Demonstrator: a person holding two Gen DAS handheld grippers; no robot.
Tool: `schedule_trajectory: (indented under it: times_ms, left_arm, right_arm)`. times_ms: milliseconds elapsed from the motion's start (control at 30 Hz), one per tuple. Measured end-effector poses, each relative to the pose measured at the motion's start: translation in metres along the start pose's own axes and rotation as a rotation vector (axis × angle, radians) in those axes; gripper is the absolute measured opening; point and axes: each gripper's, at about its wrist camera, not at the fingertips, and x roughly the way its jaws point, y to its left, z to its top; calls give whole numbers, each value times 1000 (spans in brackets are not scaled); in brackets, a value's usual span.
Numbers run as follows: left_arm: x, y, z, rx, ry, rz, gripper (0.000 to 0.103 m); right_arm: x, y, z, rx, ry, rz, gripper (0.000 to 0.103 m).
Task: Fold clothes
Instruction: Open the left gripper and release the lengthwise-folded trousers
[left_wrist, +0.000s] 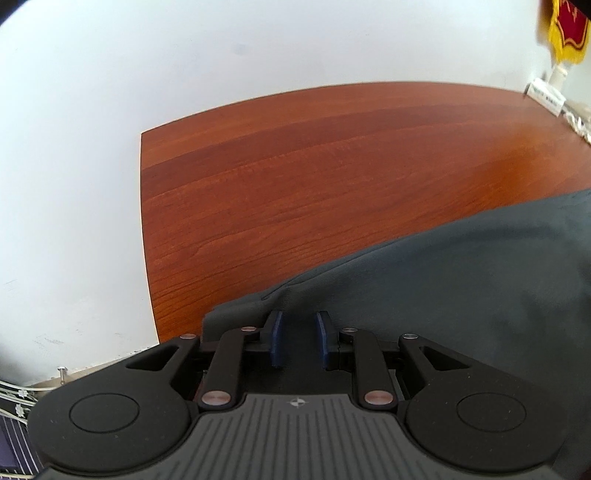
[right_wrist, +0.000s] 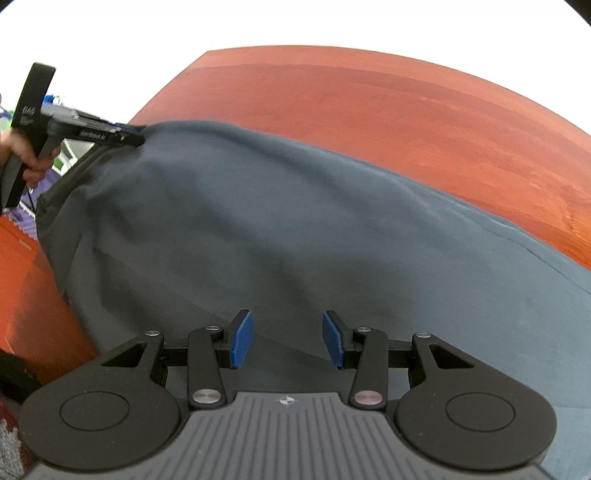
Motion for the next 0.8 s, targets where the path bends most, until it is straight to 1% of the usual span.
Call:
schedule_trajectory:
  times_ms: [133, 167, 267, 367, 433, 467, 600, 633, 800]
  left_arm:
    - [-23, -3, -2, -15, -40, -11, 46]
    - [-29, -4, -3, -27, -45, -15, 50]
    - [-41, -10, -5, -34, -54, -18, 56]
    - [-49, -23, -8, -22, -45, -14, 57]
    - [-55, -41, -12, 8, -26, 0, 57]
    - [-55, -44, -13, 11, -24, 1, 57]
    - [-62, -74, -20, 23, -18, -1, 57]
    - [-64, -87, -22, 27, -17, 1, 57]
    - [-72, -123, -30, 10, -18, 14, 57]
  right_arm:
    - [-4, -7, 0, 24, -19, -11, 49]
    - [-6, -9, 0, 31, -23, -14, 49]
    - [-12, -16, -3, 40, -31, -21, 51]
    - [-17, -22, -6, 45, -33, -28, 51]
    - [-19, -25, -7, 48, -33, -30, 51]
    - [-21, -28, -9, 49, -32, -32, 51]
    - [-28, -38, -12, 45, -28, -32, 51]
    - [-30, -42, -13, 41, -27, -32, 51]
    - [-38, -62, -18, 25, -25, -27, 52]
